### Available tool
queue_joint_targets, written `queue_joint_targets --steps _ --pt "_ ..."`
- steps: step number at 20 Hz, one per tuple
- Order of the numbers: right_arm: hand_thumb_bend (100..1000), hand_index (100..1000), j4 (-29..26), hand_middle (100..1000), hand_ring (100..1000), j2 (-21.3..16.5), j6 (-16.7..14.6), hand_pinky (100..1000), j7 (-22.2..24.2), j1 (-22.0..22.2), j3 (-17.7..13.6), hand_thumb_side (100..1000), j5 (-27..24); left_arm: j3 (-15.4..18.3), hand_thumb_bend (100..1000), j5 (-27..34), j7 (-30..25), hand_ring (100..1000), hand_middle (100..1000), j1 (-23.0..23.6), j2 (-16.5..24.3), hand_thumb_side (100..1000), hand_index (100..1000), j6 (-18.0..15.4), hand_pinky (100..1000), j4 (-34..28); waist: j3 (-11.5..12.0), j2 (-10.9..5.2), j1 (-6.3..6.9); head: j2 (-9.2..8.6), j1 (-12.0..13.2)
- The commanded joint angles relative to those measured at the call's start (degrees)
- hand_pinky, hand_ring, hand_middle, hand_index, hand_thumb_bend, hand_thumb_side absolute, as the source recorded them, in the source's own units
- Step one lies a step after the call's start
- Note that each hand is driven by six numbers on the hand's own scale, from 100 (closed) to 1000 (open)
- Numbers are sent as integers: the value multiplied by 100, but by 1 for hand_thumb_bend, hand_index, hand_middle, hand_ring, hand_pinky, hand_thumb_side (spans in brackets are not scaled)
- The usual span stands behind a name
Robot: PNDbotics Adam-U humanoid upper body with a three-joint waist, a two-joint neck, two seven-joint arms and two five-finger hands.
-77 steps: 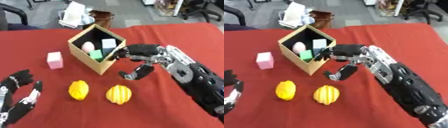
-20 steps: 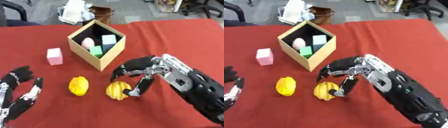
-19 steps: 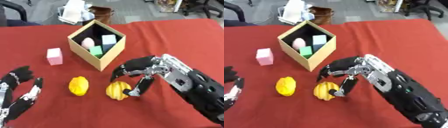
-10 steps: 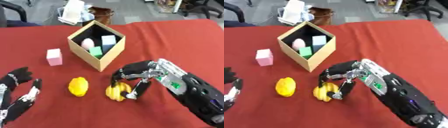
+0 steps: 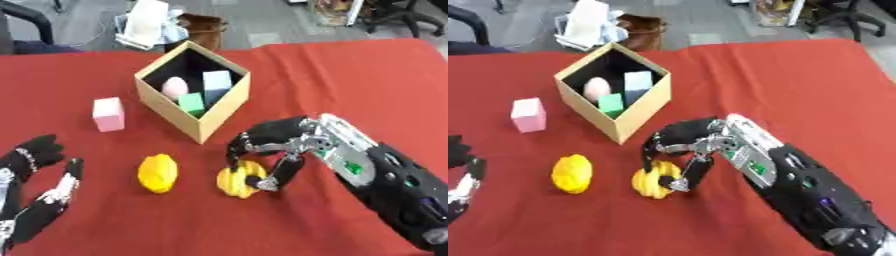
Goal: Pick up objects on the table and place them in the box.
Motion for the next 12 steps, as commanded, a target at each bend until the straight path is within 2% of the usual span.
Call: queue_joint_targets --steps 1,7,12 --pt "100 413 -155 709 767 -224 -26 806 -74 -171 -183 101 43 40 390 5 9 659 637 -39 28 427 806 -19 752 -82 -12 -156 -50 -62 5" --pt "106 425 -326 725 783 -489 137 825 -178 -559 -362 100 3 45 385 7 19 659 637 -26 31 430 806 -15 752 -75 -25 -178 -62 -47 15" --pt "106 425 -348 725 783 -511 166 825 -163 -596 -371 100 -12 44 385 7 21 659 637 -25 31 430 806 -15 752 -74 -26 -179 -63 -47 15"
